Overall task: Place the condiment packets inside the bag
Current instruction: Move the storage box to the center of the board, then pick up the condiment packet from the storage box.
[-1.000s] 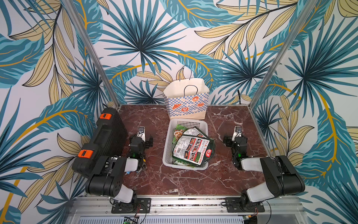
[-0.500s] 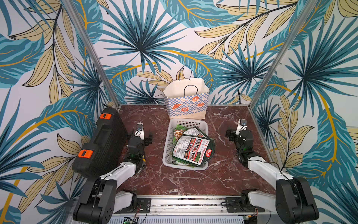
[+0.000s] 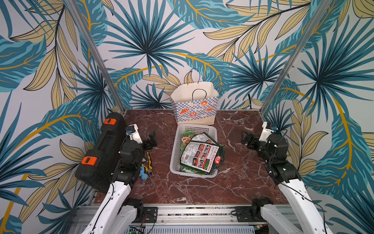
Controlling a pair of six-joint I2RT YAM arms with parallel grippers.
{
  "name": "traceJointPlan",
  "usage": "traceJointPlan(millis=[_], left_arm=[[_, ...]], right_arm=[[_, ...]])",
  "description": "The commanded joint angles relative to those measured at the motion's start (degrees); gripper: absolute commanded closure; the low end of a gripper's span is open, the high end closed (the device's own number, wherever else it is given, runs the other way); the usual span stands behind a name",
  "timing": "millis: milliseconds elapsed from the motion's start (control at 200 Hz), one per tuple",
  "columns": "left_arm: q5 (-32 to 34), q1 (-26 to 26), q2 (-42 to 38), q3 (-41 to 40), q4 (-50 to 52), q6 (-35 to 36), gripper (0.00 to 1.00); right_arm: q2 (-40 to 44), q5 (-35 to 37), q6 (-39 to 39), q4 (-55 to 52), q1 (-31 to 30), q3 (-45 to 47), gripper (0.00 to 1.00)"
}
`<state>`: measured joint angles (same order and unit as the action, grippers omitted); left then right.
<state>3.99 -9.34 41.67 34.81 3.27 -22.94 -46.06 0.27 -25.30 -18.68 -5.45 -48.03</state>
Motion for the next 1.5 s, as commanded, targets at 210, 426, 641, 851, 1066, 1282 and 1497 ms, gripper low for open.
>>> traceJointPlan(millis=[210,426,641,851,1066,1282,1497], left_arm=[[-8.1,0.8,-12.3,-6.1,13.4,-19.4,0.00],[-17.9,0.6,-9.3,-10.2,4.2,-21.8,0.00],[-21.2,-4.8,1.6,-10.2,-3.1,-22.6,0.00],[-17.8,-12.4,9.2,-8.2,-4.7,-19.7,0.00],[-13.3,-13.9,16.1,-3.0,0.8,-14.1,0.00],[-9.1,-13.8,21.0,2.7,6.8,-10.7,0.00],[-10.3,-13.7,25.5,7.6,7.3,-8.6,0.00]], right_arm=[[-2.1,-28.6,-9.2,-6.9,-0.1,4.2,0.07],[-1.1,-33.2,-11.4,-5.8,-0.4,6.9,0.29],[-7.1,-33.3,-11.4,-5.7,-1.8,6.3,0.40],[-12.1,-32.1,-11.4,-3.3,-5.8,5.9,0.47],[-14.1,-25.1,-10.5,-6.1,-10.0,4.3,0.52],[-12.1,-13.1,-6.7,-16.0,-11.3,1.1,0.47],[-10.5,-21.2,-6.6,-13.1,-12.6,0.6,0.47]])
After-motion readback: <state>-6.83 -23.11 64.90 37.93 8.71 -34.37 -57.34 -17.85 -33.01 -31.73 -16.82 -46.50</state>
